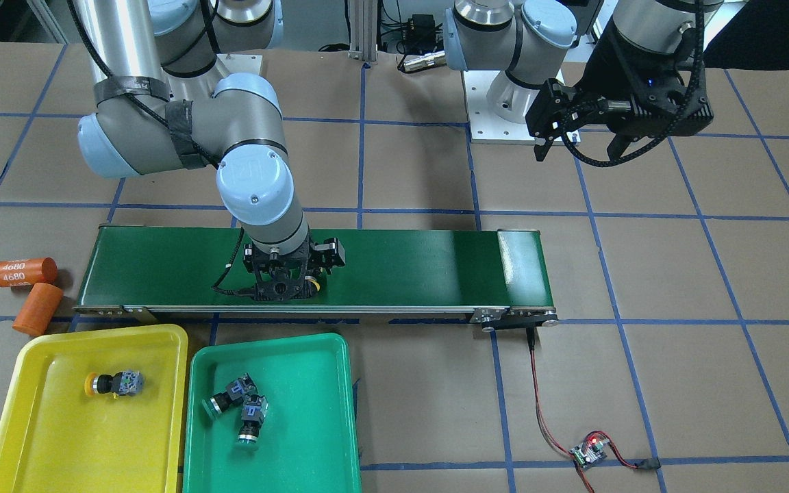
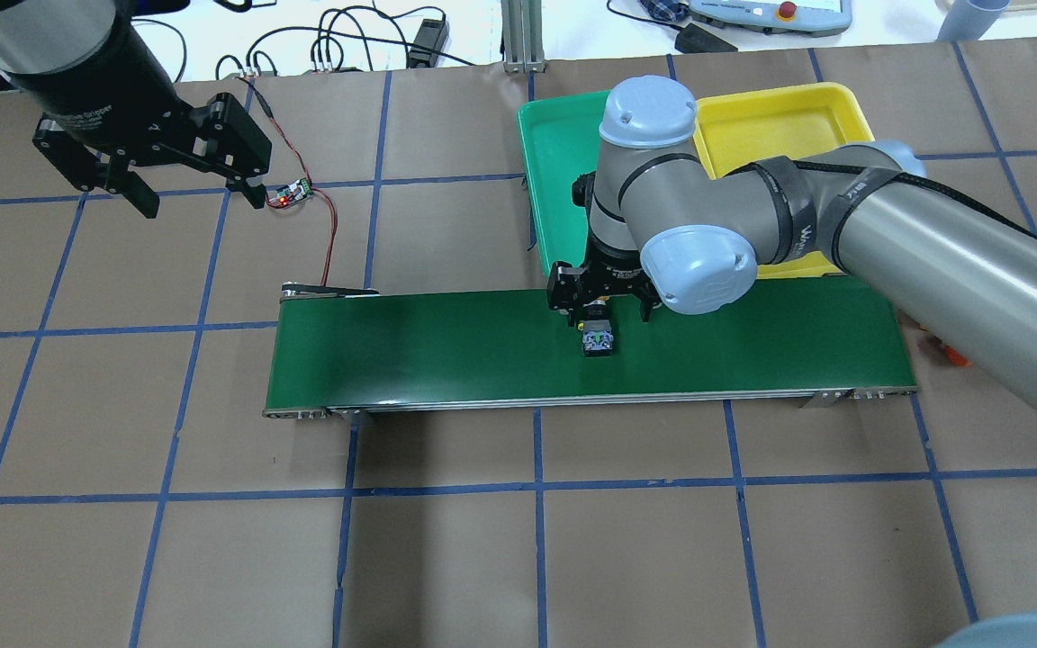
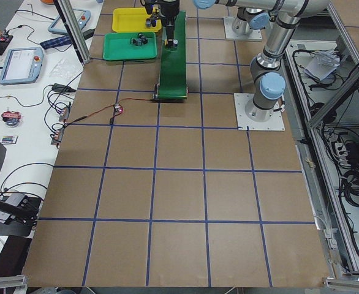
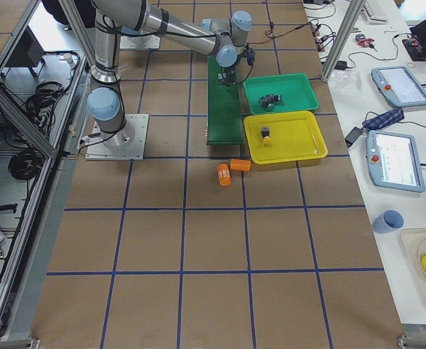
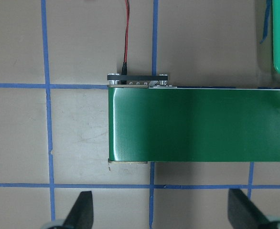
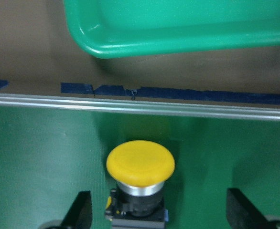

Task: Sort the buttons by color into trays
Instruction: 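Grasp the yellow-capped button on the belt with the right gripper and lift, then carry the yellow-capped button into the yellow tray and open the right gripper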

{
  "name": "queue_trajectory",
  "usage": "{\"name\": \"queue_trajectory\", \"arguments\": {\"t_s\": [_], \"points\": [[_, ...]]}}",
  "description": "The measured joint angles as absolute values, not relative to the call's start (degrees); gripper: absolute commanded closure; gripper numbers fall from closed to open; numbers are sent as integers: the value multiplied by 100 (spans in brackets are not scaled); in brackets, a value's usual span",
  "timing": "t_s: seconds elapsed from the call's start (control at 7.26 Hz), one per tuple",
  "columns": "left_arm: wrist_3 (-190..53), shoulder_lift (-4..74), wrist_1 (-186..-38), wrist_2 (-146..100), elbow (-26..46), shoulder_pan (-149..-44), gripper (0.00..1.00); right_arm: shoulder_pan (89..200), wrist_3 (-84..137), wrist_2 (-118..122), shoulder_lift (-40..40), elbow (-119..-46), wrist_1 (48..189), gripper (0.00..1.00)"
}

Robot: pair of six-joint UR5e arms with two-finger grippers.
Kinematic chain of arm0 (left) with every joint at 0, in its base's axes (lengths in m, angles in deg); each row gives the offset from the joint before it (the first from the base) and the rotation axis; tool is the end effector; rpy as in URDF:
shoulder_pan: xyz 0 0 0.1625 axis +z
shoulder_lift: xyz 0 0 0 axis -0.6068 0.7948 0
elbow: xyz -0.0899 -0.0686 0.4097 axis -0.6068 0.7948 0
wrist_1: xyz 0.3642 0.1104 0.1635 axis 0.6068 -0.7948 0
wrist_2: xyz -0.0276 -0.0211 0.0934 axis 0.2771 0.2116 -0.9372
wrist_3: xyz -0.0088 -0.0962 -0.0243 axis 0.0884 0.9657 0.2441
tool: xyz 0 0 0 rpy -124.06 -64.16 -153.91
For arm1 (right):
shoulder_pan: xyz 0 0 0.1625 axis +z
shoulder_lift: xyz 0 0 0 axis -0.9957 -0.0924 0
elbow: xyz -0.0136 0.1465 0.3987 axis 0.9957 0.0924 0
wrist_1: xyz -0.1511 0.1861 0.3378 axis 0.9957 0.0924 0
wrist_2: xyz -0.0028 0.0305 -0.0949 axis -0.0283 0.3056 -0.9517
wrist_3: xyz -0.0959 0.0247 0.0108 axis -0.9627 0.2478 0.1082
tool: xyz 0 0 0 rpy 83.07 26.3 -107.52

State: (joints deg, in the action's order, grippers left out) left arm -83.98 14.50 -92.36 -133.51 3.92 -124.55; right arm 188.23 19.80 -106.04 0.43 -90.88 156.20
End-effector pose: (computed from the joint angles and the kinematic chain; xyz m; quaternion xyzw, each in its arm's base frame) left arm -0.1111 -0.4880 0.5297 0.0161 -0.9998 -0.0029 0.0082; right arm 0.2706 -0.5208 0.2421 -0.0271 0.9968 0.0699 0.0264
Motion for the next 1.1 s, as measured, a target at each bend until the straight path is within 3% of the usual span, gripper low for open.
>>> {"name": "queue_trajectory", "arguments": {"t_s": [0.14,0.69,1.1], "points": [[-8398,1451,-9236,-13351,393,-12455,0,18822,2027,-10639,36,-9098,15619,100],[-8398,1440,-9236,-13356,393,-12455,0,18670,2083,-10781,-203,-9013,15393,100],[-8398,1442,-9236,-13360,437,-12455,0,18079,1970,-10988,-312,-8563,15542,100]]}}
